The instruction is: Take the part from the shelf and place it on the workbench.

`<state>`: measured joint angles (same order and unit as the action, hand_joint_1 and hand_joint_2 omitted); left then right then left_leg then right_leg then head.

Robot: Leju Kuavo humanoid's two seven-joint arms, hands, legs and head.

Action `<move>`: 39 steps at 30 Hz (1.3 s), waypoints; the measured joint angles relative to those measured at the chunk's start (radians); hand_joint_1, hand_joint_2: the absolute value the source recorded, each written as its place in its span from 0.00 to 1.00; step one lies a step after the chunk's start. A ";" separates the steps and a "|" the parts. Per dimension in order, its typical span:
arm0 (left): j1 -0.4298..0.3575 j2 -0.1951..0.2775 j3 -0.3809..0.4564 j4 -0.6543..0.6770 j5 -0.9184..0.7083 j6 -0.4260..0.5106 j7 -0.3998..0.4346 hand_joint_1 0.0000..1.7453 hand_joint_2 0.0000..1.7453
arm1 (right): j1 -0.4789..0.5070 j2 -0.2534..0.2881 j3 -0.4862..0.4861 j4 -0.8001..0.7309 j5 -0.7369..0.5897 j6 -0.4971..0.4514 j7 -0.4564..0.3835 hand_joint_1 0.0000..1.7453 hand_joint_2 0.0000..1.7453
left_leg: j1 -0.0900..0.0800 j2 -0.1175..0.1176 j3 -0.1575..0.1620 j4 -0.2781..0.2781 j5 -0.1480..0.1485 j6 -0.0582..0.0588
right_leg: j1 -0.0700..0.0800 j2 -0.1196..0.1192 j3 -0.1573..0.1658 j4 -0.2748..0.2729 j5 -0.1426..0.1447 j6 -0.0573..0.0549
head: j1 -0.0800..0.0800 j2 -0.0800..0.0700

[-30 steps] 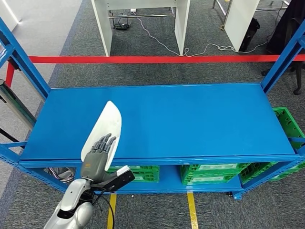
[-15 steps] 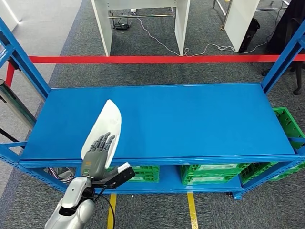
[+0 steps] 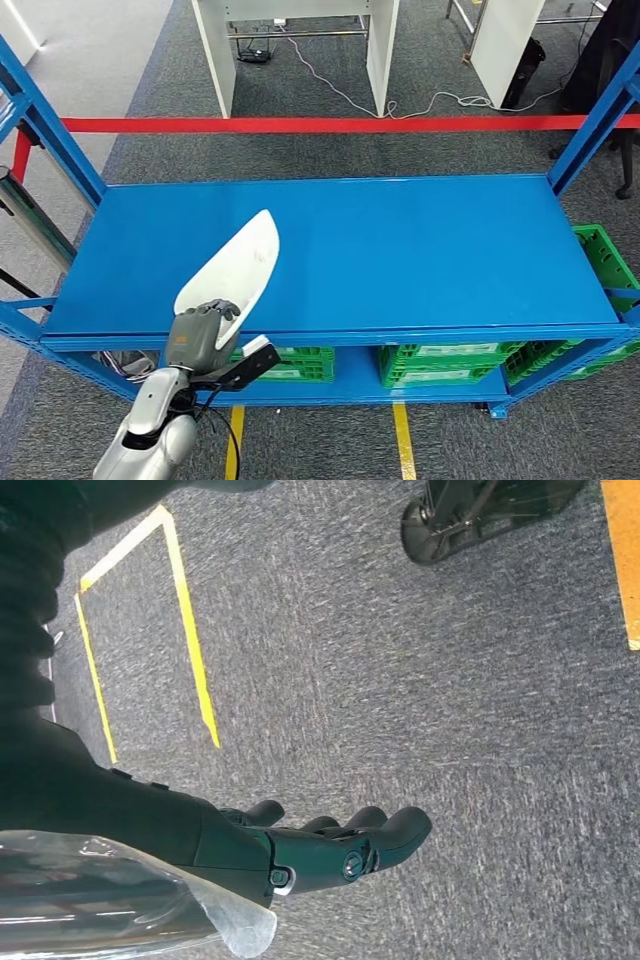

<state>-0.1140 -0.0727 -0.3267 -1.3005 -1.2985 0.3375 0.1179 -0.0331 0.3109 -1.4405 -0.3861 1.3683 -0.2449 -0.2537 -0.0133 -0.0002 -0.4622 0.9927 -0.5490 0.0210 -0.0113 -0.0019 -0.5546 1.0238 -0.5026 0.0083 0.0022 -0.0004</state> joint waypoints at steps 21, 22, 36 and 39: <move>0.000 -0.028 0.024 0.014 0.003 0.094 -0.064 1.00 1.00 | -0.001 -0.004 -0.019 0.003 -0.002 -0.001 -0.004 0.00 1.00 | 0.000 0.000 0.000 0.000 0.000 0.000 | 0.000 0.000 -0.001 0.000 0.000 0.000 | 0.000 0.000; 0.000 -0.031 0.024 0.015 0.011 0.102 -0.072 1.00 1.00 | -0.001 -0.005 -0.021 0.003 -0.003 -0.001 -0.005 0.00 1.00 | 0.000 0.000 0.000 0.000 0.000 0.000 | 0.000 0.000 -0.001 0.000 0.000 0.000 | 0.000 0.000; 0.029 -0.058 0.032 -0.006 0.386 0.061 -0.281 1.00 1.00 | -0.001 -0.014 -0.025 0.010 -0.014 -0.010 -0.015 0.00 1.00 | -0.001 0.000 0.000 0.002 0.000 0.000 | -0.001 0.000 -0.001 -0.001 0.001 0.001 | 0.000 0.000; 0.029 -0.058 0.032 -0.006 0.386 0.061 -0.281 1.00 1.00 | -0.001 -0.014 -0.025 0.010 -0.014 -0.010 -0.015 0.00 1.00 | -0.001 0.000 0.000 0.002 0.000 0.000 | -0.001 0.000 -0.001 -0.001 0.001 0.001 | 0.000 0.000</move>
<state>-0.0846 -0.1305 -0.2945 -1.3066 -0.9122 0.3982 -0.1630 -0.0340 0.2968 -1.4656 -0.3761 1.3546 -0.2548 -0.2686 -0.0148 -0.0001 -0.4624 0.9946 -0.5493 0.0213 -0.0121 -0.0018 -0.5551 1.0231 -0.5019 0.0092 0.0023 -0.0004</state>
